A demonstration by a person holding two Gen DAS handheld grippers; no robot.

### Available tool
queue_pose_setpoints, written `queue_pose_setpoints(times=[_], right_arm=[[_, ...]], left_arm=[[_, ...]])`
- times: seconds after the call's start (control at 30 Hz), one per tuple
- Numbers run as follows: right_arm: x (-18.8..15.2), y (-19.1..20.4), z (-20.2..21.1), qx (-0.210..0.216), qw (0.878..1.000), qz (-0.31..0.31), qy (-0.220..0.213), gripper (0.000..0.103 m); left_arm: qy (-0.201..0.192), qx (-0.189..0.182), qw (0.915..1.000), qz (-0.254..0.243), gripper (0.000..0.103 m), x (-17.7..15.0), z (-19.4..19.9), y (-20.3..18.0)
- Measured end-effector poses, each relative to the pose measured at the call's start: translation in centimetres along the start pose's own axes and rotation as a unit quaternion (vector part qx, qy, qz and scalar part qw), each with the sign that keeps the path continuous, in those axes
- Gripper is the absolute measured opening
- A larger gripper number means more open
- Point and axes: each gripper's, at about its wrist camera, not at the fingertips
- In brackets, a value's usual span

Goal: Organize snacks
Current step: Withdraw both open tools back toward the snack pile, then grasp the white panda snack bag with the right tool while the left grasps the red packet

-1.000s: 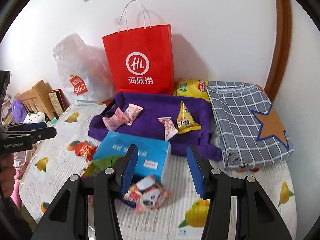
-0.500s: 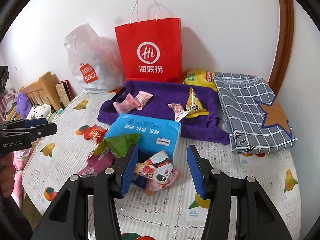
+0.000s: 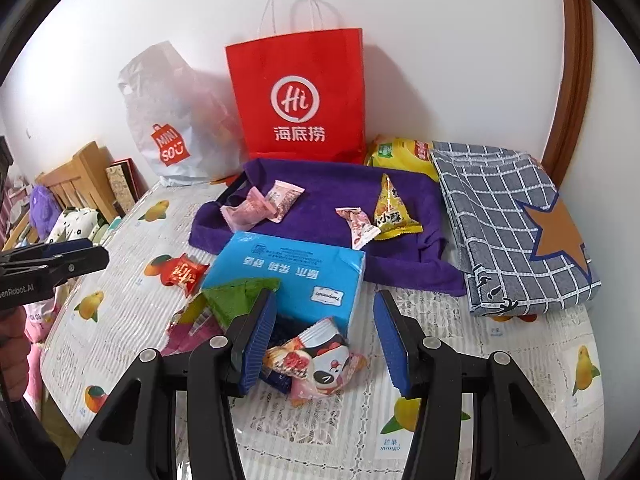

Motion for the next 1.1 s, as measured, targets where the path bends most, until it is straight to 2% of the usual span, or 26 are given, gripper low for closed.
queue_pose_setpoints(times=[0.23, 0.47, 0.57, 0.7, 0.83, 1.1], right_arm=[[-0.7, -1.9, -1.8, -0.008, 1.000, -0.020, 0.016, 0.051], [-2.2, -2.3, -1.5, 0.037, 0.998, -0.031, 0.030, 0.051], [-3.3, -2.0, -1.3, 0.044, 0.998, -0.014, 0.030, 0.058], [-5.2, -2.0, -1.6, 0.039, 0.999, 0.007, 0.033, 0.066], [-6.0, -1.9, -2.8, 0.026, 0.999, 0.018, 0.035, 0.066], [-5.7, -1.5, -6.0, 0.021, 0.999, 0.028, 0.033, 0.066]], left_arm=[[0.013, -0.014, 0.9995, 0.026, 0.056, -1.2, -2.3, 1.4], [0.017, -0.026, 0.9990, 0.034, 0.056, -2.1, -3.2, 2.1], [0.015, -0.027, 0.9991, 0.029, 0.056, -2.3, -3.2, 2.0], [0.016, -0.032, 0.9990, 0.029, 0.057, -2.4, -3.5, 1.9], [0.016, -0.031, 0.9990, 0.028, 0.057, -2.5, -3.5, 1.9], [0.027, -0.016, 0.9990, 0.033, 0.057, -3.4, -3.5, 2.7]])
Point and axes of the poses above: each gripper's, at about its wrist camera, not at the fingertips, and z roughly against the way its jaws point, y to its left, x to its top, and after that the axes turned 14 degrees about -z, right-handed
